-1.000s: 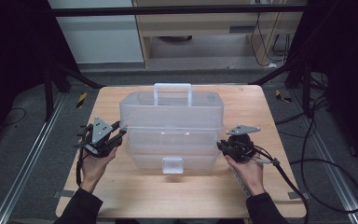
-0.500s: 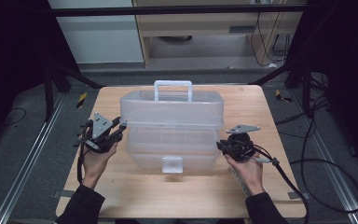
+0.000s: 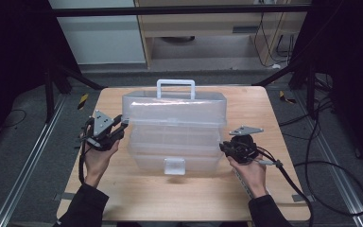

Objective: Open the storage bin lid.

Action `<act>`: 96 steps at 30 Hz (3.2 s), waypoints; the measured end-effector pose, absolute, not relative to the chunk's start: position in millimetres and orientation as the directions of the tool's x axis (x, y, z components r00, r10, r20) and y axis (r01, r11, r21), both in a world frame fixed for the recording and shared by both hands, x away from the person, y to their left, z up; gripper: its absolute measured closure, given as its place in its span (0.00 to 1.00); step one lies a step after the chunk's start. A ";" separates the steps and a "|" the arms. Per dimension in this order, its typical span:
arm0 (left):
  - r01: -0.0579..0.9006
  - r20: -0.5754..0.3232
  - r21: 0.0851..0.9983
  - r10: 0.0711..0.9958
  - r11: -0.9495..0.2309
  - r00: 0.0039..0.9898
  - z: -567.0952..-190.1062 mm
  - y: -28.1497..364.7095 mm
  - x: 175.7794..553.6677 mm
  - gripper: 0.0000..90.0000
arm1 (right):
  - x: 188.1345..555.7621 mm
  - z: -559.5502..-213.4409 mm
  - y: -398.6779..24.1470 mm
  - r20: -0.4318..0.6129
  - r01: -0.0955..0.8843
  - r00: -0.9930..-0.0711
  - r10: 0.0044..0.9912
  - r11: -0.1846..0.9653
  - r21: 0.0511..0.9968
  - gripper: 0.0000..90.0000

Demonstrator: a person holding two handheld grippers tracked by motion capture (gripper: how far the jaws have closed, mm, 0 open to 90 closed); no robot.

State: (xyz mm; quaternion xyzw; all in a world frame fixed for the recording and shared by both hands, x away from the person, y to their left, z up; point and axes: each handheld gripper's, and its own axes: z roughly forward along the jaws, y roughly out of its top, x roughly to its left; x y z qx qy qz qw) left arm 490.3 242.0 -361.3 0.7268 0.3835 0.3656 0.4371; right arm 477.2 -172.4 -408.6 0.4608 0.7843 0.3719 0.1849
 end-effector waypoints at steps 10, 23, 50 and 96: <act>0.240 0.195 0.916 0.879 -0.322 0.435 -360.0 241.3 492.0 0.78 | 477.6 -408.5 -172.6 0.050 0.583 -0.511 0.858 0.304 0.753 0.87; 0.238 0.215 0.909 0.874 -0.342 0.436 -358.8 238.9 491.1 0.78 | 477.6 -409.1 -172.0 0.039 0.574 -0.497 0.867 0.295 0.764 0.88; 0.241 0.223 0.906 0.875 -0.349 0.431 -352.8 238.8 495.9 0.79 | 474.7 -407.2 -173.9 0.059 0.585 -0.501 0.864 0.288 0.759 0.90; 0.234 0.254 0.902 0.883 -0.364 0.394 -328.9 231.0 520.4 0.84 | 476.3 -409.8 -171.0 0.046 0.584 -0.485 0.873 0.285 0.760 0.86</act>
